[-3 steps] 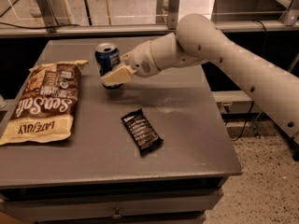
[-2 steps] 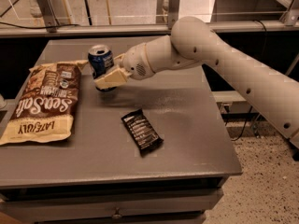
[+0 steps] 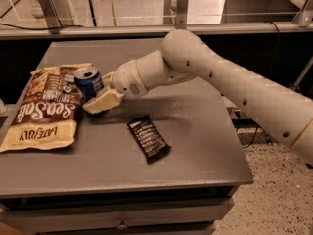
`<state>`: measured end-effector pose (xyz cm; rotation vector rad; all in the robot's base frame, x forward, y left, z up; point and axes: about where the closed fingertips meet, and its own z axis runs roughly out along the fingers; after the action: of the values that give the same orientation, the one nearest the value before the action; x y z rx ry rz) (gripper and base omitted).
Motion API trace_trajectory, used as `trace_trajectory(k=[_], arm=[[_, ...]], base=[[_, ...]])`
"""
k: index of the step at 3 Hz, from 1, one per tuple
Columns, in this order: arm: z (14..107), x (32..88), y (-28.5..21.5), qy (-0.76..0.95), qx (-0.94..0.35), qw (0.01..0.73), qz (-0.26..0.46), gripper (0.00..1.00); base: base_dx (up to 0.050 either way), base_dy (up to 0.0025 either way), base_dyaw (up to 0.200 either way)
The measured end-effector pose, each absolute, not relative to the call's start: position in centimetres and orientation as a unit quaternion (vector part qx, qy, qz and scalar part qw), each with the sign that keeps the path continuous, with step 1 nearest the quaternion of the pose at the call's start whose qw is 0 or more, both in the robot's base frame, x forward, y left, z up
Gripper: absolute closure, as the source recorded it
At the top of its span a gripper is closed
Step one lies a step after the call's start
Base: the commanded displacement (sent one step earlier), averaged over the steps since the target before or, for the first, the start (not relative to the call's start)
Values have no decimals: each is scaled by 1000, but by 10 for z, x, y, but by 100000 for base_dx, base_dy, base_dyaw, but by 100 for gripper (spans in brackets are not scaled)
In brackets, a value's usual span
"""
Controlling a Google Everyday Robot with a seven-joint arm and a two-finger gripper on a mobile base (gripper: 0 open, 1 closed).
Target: Move pepsi can near brown chip bag
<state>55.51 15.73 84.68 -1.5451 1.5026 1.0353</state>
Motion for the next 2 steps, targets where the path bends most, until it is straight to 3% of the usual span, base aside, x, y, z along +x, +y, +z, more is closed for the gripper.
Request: trace_trajectory(k=[2], arm=[[835,529,168,569,-624,346,409,100]], base=[[0,0,0]])
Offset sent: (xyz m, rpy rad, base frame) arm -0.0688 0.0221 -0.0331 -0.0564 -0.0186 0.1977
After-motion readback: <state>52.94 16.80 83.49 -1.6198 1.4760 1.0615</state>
